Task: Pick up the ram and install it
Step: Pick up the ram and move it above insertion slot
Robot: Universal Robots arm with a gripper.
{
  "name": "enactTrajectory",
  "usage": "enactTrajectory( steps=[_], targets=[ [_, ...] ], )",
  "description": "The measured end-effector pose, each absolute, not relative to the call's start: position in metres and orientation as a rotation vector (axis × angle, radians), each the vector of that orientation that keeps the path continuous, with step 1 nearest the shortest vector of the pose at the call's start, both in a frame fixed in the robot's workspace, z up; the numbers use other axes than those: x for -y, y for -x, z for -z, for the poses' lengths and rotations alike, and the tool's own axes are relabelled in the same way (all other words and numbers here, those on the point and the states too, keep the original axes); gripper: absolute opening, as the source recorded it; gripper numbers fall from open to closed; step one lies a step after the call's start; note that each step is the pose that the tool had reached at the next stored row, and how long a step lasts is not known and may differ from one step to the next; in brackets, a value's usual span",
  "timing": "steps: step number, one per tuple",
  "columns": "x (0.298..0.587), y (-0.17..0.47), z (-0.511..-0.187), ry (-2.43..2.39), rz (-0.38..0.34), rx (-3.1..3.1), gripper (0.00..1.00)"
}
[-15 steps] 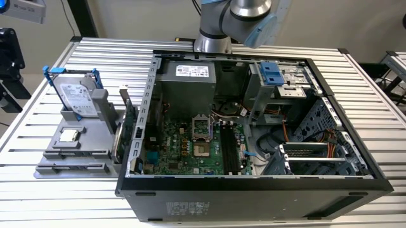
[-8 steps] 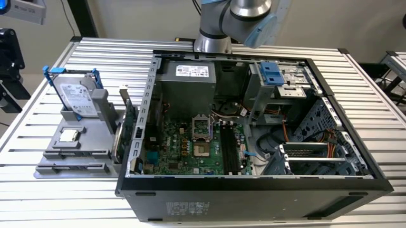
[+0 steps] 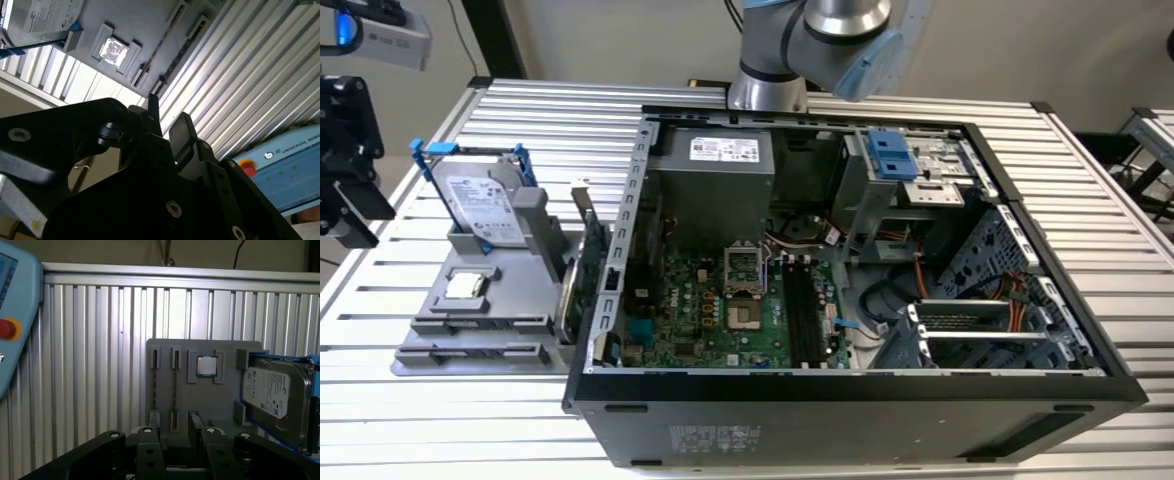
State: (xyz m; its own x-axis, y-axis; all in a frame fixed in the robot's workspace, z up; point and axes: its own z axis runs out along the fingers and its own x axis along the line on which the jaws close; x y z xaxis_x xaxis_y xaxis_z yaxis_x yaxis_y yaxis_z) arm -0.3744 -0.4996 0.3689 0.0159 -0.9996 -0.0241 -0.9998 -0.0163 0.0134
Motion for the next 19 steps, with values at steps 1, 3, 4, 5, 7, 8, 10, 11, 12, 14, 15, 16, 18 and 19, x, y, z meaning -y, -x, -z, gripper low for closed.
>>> enactTrajectory(
  steps=[1,3,4,5,7,8,10,11,12,14,15,16,18,19],
  targets=[
    [0.500,0.374,-0.367,2.234,-0.042,-2.198,1.00],
    [0.500,0.373,-0.363,2.234,-0.042,-2.198,1.00],
    [0.500,0.373,-0.362,2.234,-0.042,-2.198,1.00],
    [0.500,0.373,-0.362,2.234,-0.042,-2.198,1.00],
    [0.500,0.373,-0.362,2.234,-0.042,-2.198,1.00],
    [0.500,0.373,-0.362,2.234,-0.042,-2.198,1.00],
    [0.500,0.373,-0.361,2.234,-0.042,-2.198,1.00],
    [0.500,0.373,-0.360,2.234,-0.041,-2.198,1.00],
    [0.500,0.373,-0.359,2.234,-0.041,-2.198,1.00],
    [0.500,0.373,-0.354,2.234,-0.041,-2.198,1.00],
    [0.500,0.373,-0.353,2.234,-0.041,-2.198,1.00],
    [0.500,0.373,-0.351,2.234,-0.042,-2.198,1.00],
    [0.500,0.373,-0.347,2.234,-0.041,-2.198,1.00],
    [0.500,0.373,-0.346,2.234,-0.042,-2.198,1.00]
  ],
)
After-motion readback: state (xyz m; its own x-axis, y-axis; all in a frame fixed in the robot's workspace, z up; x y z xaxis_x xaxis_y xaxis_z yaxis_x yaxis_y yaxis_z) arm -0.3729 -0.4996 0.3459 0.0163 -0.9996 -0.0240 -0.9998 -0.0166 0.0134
